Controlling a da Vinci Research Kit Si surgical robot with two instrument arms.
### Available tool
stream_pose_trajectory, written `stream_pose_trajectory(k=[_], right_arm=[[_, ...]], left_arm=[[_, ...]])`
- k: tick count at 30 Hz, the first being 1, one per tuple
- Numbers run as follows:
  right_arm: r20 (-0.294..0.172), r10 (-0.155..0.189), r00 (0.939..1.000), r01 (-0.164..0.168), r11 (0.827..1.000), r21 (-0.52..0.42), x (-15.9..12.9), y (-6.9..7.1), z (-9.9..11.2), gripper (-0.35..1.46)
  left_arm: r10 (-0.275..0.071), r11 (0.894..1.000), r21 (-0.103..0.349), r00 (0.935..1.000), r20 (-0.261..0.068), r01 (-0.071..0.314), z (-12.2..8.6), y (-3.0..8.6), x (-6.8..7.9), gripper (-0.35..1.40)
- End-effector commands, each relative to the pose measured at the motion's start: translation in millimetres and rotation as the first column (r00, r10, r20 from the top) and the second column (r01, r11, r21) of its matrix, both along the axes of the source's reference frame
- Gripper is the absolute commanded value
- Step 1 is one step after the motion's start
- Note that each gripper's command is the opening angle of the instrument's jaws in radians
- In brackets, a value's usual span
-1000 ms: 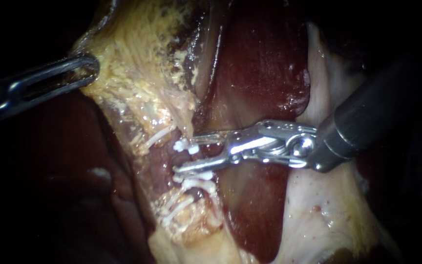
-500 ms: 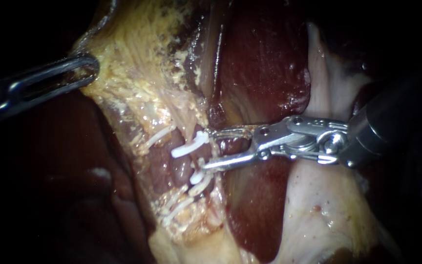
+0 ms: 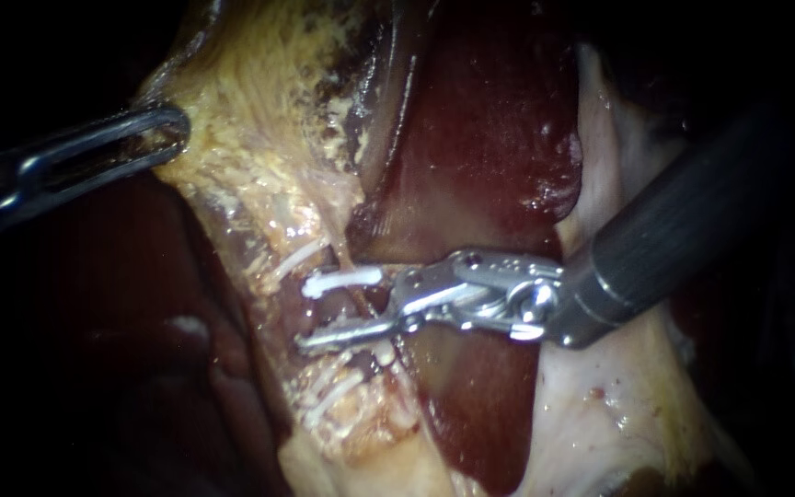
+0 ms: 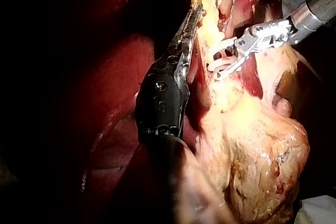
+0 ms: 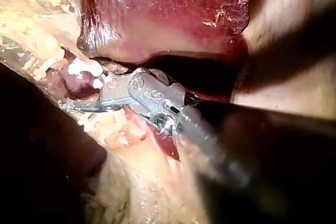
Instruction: Going back third clip right tube
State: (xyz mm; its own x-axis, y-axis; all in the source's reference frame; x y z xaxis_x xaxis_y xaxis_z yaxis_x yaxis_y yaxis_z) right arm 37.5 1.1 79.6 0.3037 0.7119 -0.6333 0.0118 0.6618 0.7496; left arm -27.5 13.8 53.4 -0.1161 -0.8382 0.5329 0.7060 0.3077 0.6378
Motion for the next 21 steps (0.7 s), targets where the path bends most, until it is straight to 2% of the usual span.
stream_pose_trajectory(k=[1,4,6,9,12,16,21], right_arm=[[-0.001,-0.002,1.0000,0.002,1.000,0.003,-0.2,0.4,-0.3,0.60],[0.015,0.025,0.9996,-0.025,1.000,0.000,-1.1,1.5,-0.4,0.60],[0.022,0.041,0.9989,-0.040,0.999,-0.035,-2.1,2.8,-0.3,0.60],[0.029,0.054,0.9981,-0.052,0.997,-0.057,-3.6,4.1,0.2,0.60],[0.030,0.056,0.9980,-0.054,0.996,-0.070,-4.9,4.6,0.7,0.60],[0.013,0.032,0.9994,-0.030,0.995,-0.100,-6.2,4.2,0.3,0.60],[-0.020,-0.014,0.9997,0.011,0.984,-0.178,-8.5,4.1,-1.8,0.60]], left_arm=[[0.001,1.000,0.000,1.0000,0.000,-0.001,0.0,0.0,0.0,-0.35],[0.001,1.000,0.000,1.0000,0.000,-0.001,0.0,0.0,0.0,-0.35],[0.001,1.000,0.000,1.0000,0.000,-0.001,0.0,0.0,0.0,-0.35],[0.001,1.000,0.000,1.0000,0.000,-0.001,-0.1,-0.1,0.0,-0.35],[0.000,1.000,0.000,1.0000,0.000,0.000,-0.1,-0.1,0.0,-0.35],[0.001,1.000,0.000,1.0000,0.000,-0.001,-0.2,-0.1,0.1,-0.35],[0.001,1.000,0.000,1.0000,0.000,-0.001,-0.2,-0.2,0.2,-0.35]])
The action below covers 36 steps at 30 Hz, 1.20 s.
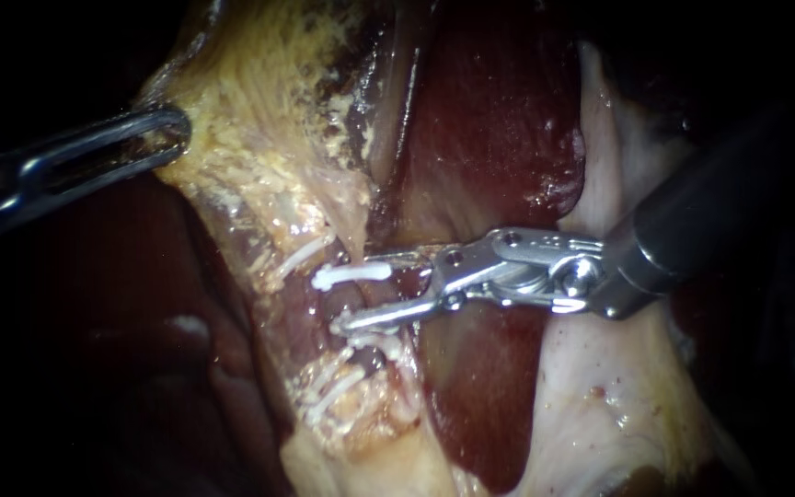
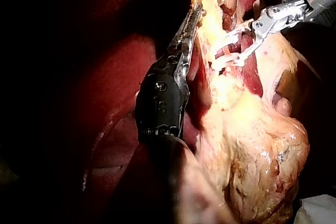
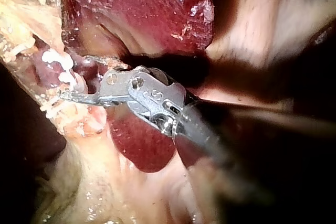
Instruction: Going back third clip right tube
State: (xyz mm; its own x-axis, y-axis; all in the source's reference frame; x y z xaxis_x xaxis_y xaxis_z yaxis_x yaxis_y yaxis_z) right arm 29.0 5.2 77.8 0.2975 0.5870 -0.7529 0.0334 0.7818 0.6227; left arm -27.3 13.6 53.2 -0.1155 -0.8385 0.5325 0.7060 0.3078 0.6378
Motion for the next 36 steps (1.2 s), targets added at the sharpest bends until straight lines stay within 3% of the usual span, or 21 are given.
stream_pose_trajectory(k=[1,10,20,27,36], right_arm=[[-0.008,-0.010,0.9999,0.010,1.000,-0.022,-0.7,0.3,-0.8,0.60],[-0.033,-0.029,0.9990,0.024,0.991,-0.130,-5.8,2.6,-5.7,0.60],[-0.047,-0.046,0.9978,0.038,0.987,-0.156,-7.5,2.0,-7.3,0.60],[-0.068,-0.058,0.9960,0.043,0.979,-0.197,-8.6,2.6,-8.9,0.60],[-0.075,-0.064,0.9951,0.047,0.975,-0.217,-9.2,2.8,-9.2,0.60]], left_arm=[[0.000,1.000,0.000,1.0000,0.001,0.000,0.0,0.0,0.0,-0.35],[0.001,1.000,0.000,1.0000,0.001,-0.001,0.0,0.0,0.0,-0.35],[0.005,1.000,-0.009,1.0000,0.008,-0.005,1.8,-0.4,-0.9,-0.35],[0.010,1.000,-0.007,0.9999,0.004,-0.010,2.9,-0.3,-1.5,-0.35],[0.028,1.000,0.001,0.9996,0.003,-0.028,4.3,-0.6,-3.2,-0.35]])
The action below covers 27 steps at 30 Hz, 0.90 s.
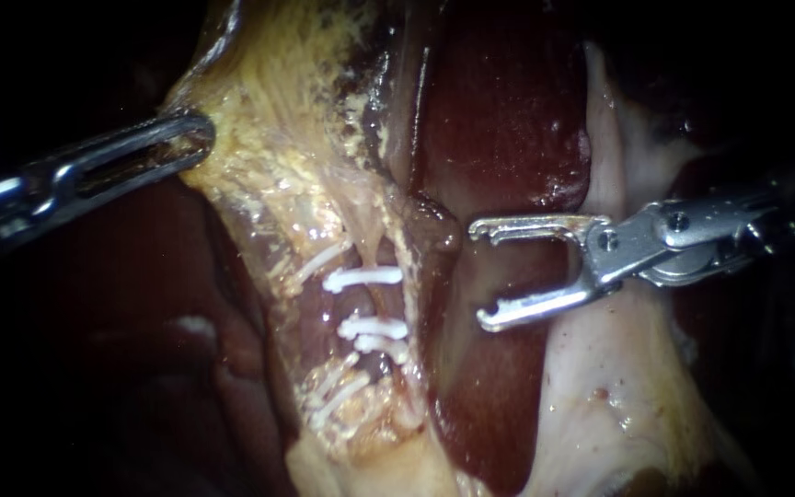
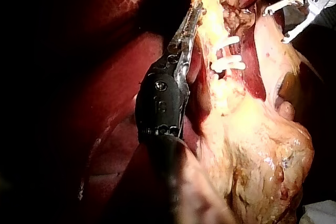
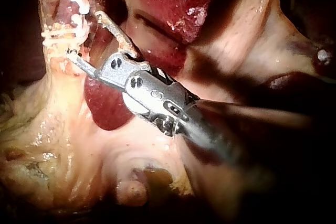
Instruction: Going back third clip right tube
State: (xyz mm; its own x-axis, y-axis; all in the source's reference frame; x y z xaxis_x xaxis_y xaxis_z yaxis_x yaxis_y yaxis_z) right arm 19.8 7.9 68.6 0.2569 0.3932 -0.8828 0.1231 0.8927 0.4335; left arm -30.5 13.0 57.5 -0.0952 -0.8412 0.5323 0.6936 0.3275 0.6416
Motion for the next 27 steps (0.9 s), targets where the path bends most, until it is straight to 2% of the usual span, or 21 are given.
stream_pose_trajectory(k=[1,8,13,18,27], right_arm=[[0.000,-0.001,1.0000,0.001,1.000,0.000,0.0,0.0,0.0,0.60],[-0.002,-0.004,1.0000,0.004,1.000,-0.005,-0.3,0.0,0.0,0.60],[-0.002,-0.004,1.0000,0.004,1.000,-0.005,-0.4,0.0,-0.1,0.60],[-0.002,-0.004,1.0000,0.004,1.000,-0.004,-0.4,0.0,-0.2,0.60],[-0.005,-0.004,1.0000,0.004,1.000,-0.009,-0.4,0.1,-0.3,0.60]], left_arm=[[0.005,1.000,0.003,1.0000,-0.001,-0.004,0.4,0.0,-0.4,-0.35],[0.027,1.000,0.011,0.9996,-0.002,-0.027,3.5,0.2,-3.7,-0.35],[0.036,0.999,0.014,0.9993,-0.002,-0.036,4.9,0.4,-5.2,-0.35],[0.039,0.999,0.013,0.9992,0.001,-0.039,5.1,0.2,-6.0,-0.35],[0.042,0.999,0.014,0.9991,0.003,-0.042,4.9,0.1,-6.0,-0.35]])
